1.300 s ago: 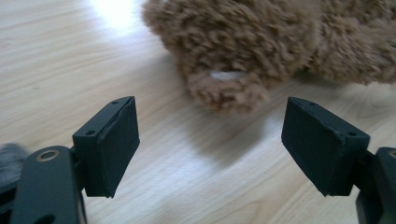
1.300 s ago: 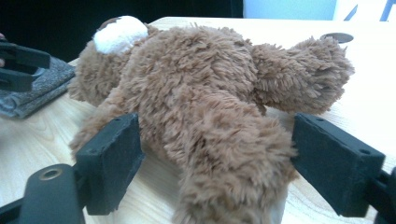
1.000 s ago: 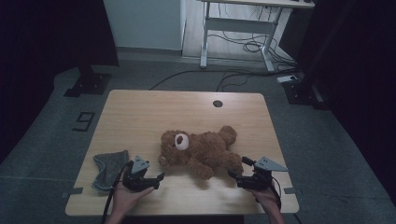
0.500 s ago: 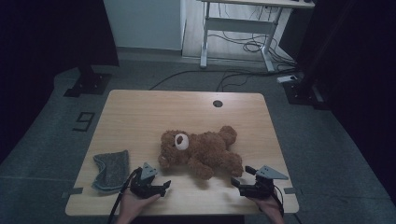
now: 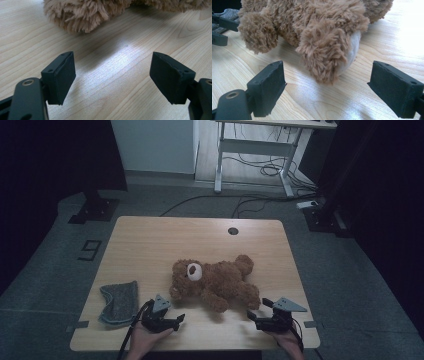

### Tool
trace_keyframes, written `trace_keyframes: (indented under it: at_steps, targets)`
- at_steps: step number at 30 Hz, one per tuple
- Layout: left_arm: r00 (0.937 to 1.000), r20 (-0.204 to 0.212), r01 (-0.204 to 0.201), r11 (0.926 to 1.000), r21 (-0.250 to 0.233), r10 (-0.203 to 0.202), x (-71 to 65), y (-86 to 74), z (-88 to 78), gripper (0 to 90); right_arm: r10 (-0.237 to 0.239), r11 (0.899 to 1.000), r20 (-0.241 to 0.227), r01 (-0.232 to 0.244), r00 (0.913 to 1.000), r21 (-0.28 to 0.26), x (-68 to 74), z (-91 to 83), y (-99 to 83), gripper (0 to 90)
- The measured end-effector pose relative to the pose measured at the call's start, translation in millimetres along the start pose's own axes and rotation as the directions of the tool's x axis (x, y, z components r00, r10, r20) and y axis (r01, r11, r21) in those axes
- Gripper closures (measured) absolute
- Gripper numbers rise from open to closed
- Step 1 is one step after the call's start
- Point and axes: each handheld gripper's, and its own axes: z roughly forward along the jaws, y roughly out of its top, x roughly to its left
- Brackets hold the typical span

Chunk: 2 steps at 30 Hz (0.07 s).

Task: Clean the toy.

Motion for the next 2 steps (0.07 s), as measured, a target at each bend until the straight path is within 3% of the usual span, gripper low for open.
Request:
trace_keyframes:
  at_steps: [2]
  targets:
    - [1.0,-0.001,0.004,1.0,-0.001,-0.004,0.8,-0.4,-0.3,20.6,-0.004,1.0,0.0,0.004,1.0,0.001,0.3,0.2,0.0,12.7]
